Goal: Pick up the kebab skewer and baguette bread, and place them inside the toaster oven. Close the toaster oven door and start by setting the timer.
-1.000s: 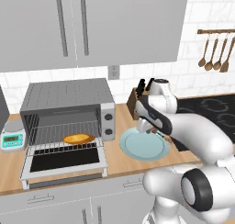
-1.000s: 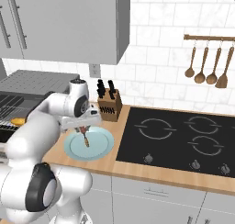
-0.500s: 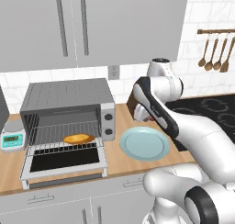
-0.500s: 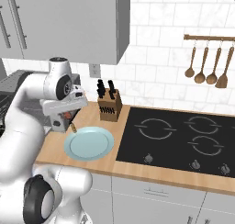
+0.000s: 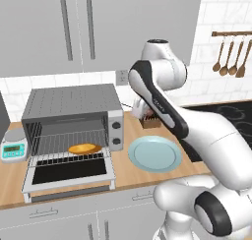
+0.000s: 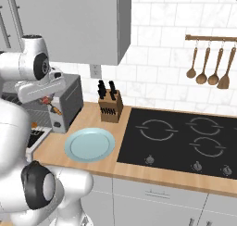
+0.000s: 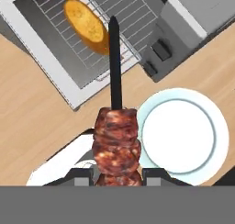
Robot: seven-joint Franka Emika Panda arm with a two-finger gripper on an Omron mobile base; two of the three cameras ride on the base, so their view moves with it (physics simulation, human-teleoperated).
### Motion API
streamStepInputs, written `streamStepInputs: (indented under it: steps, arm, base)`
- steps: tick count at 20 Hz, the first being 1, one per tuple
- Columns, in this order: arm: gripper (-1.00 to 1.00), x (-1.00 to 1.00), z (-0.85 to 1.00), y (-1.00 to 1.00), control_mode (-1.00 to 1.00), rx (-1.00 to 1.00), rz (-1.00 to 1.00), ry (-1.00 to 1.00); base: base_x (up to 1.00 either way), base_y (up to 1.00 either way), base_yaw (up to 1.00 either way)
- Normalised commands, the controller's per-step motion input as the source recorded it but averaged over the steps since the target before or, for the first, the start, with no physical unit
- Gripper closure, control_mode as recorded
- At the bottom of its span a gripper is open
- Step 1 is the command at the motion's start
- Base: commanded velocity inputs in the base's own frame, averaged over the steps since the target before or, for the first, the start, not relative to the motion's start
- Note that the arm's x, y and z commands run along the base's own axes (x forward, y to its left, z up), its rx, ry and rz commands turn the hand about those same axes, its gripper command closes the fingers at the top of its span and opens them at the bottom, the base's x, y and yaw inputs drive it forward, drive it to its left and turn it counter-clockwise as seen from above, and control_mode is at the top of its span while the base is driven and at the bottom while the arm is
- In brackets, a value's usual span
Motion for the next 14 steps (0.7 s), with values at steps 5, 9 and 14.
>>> streamStepInputs:
  steps: [5,9,14]
  arm:
    - [1.0,-0.15,0.05,0.93,-1.0,-0.13,0.4,-0.06]
    - [1.0,-0.07,-0.01,1.0,-1.0,-0.2,0.18,-0.13]
    - [1.0,0.0,-0.07,1.0,-1.0,-0.15,0.1,-0.06]
  base:
    - [0.0,0.0,0.0]
    - [0.0,0.0,0.0]
    - [0.0,0.0,0.0]
